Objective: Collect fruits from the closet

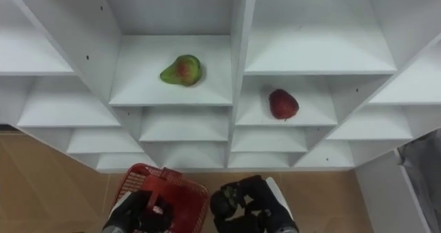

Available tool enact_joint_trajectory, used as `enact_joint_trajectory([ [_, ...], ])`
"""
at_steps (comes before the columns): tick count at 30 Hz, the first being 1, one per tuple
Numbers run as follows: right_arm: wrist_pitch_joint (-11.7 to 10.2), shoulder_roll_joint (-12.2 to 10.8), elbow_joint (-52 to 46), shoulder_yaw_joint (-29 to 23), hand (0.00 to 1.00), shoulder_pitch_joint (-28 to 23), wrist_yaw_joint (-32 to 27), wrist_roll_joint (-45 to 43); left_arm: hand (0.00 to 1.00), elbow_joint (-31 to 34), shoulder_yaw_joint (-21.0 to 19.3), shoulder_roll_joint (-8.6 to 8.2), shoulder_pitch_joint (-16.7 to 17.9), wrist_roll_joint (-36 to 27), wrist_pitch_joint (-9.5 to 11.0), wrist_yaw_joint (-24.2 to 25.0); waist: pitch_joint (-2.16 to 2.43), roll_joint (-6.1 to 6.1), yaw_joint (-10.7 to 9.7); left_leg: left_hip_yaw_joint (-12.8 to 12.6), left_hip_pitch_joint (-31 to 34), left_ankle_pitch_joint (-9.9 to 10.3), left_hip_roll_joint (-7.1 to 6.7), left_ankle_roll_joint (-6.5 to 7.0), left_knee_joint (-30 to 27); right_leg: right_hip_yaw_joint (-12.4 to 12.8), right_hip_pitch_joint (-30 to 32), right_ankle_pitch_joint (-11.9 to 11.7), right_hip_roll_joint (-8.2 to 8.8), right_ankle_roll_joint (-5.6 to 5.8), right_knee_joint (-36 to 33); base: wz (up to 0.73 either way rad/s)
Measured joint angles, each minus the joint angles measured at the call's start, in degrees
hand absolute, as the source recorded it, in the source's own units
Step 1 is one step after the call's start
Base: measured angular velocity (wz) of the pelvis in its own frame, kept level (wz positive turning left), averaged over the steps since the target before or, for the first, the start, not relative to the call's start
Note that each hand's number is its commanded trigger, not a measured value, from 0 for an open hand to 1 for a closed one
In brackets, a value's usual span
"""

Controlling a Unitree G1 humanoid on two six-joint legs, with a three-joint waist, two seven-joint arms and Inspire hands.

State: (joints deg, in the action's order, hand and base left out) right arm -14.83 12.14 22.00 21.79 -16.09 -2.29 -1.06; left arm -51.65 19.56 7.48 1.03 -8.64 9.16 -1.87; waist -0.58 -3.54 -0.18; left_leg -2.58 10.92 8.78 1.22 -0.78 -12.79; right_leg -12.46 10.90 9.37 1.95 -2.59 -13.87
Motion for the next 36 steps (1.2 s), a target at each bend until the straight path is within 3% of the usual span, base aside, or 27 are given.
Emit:
enact_joint_trajectory([
  [10, 2.11, 0.05, -4.08, -0.28, 1.0, 0.09, -0.05, -3.1, 1.0, -0.03, 0.96, 0.3, 0.0, -0.79, 0.01, 1.28, -0.12, -0.36, -1.31, -0.74, -0.31, 0.01, 0.01, 0.01, 0.03, 1.14, 0.1, 0.14, -0.18, 0.15, 0.01, -0.03],
  [22, 3.73, -0.03, -5.18, -0.43, 1.0, -0.01, 0.42, -6.95, 1.0, -0.03, 0.86, 0.18, -1.2, -0.78, 0.0, 2.13, -0.11, -0.38, -0.93, -2.41, -1.38, 0.02, 0.17, 0.01, 0.11, 1.7, -0.69, 0.12, -0.16, 0.14, 0.2, -0.02],
  [31, 3.89, -1.07, 4.6, 0.19, 1.0, 4.51, -1.03, -8.57, 1.0, -0.23, 0.84, -0.09, -1.48, -0.7, 0.0, 2.51, -0.17, 0.1, 0.56, -2.82, -1.47, 0.02, 0.26, 0.01, 0.05, 1.74, -0.66, 0.07, -0.17, 0.09, 0.04, 0.0],
  [36, 3.94, -1.0, 6.12, 2.09, 1.0, 6.54, -2.72, -9.08, 1.0, -0.22, 0.91, -0.57, -1.58, -0.78, 0.0, 2.47, -0.21, 1.01, 0.8, -2.71, -1.08, 0.01, 0.24, 0.01, -0.03, 1.21, -0.43, 0.06, -0.04, 0.09, -0.47, 0.03],
])
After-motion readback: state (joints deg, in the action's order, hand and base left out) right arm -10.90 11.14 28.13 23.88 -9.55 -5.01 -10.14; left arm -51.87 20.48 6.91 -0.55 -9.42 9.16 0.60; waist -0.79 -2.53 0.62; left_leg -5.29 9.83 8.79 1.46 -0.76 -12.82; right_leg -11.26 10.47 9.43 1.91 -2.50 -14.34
